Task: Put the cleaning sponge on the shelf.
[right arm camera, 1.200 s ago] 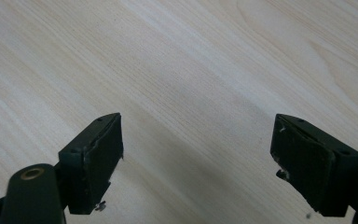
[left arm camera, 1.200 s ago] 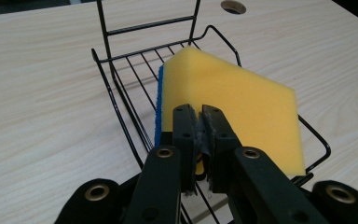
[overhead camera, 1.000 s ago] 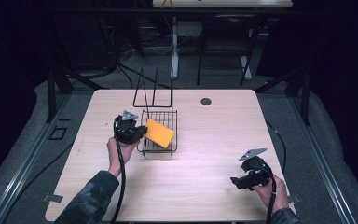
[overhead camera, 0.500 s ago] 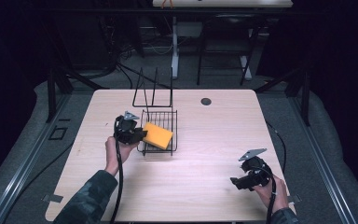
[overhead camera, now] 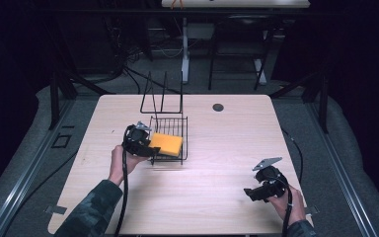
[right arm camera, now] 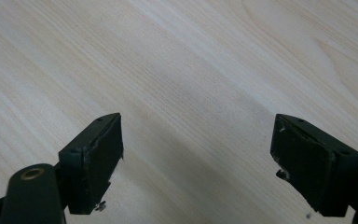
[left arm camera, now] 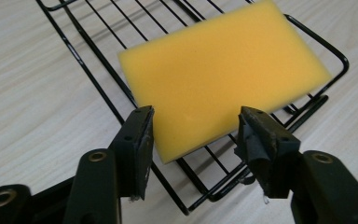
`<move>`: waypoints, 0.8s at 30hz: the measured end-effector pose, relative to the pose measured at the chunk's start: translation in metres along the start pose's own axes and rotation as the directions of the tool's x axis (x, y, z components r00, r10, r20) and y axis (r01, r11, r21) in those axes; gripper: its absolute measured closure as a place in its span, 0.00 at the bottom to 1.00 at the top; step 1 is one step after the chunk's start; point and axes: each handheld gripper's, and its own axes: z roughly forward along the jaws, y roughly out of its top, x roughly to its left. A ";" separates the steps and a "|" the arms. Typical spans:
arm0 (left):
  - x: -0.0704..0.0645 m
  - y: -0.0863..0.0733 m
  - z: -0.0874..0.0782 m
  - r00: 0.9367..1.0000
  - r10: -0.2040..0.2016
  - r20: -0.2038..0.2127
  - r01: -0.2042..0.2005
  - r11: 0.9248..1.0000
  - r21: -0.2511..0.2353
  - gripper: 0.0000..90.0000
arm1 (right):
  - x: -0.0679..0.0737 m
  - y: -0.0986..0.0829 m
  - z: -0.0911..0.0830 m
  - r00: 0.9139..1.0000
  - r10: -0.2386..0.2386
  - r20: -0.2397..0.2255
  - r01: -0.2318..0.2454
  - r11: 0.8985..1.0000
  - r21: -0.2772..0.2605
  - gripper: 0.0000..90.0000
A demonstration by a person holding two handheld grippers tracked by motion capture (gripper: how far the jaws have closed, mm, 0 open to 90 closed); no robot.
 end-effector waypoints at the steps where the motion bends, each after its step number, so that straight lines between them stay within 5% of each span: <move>1: -0.001 0.000 -0.001 1.000 0.003 0.015 -0.003 1.000 0.004 0.56 | 0.000 0.000 0.000 1.000 0.004 0.003 -0.004 1.000 -0.002 0.18; 12: -0.004 -0.005 -0.006 0.998 0.036 0.042 -0.036 0.999 0.019 0.61 | 0.000 0.000 0.000 1.000 0.003 0.001 -0.003 1.000 0.002 0.18; 18: -0.004 -0.006 -0.014 1.000 0.020 0.011 -0.020 1.000 0.000 0.35 | -0.001 -0.001 0.000 1.000 0.002 0.007 -0.002 1.000 -0.002 0.18; 24: -0.009 -0.007 -0.029 0.999 0.027 -0.024 -0.028 0.999 -0.039 0.23 | 0.000 -0.001 -0.001 1.000 0.006 0.009 -0.006 1.000 -0.007 0.18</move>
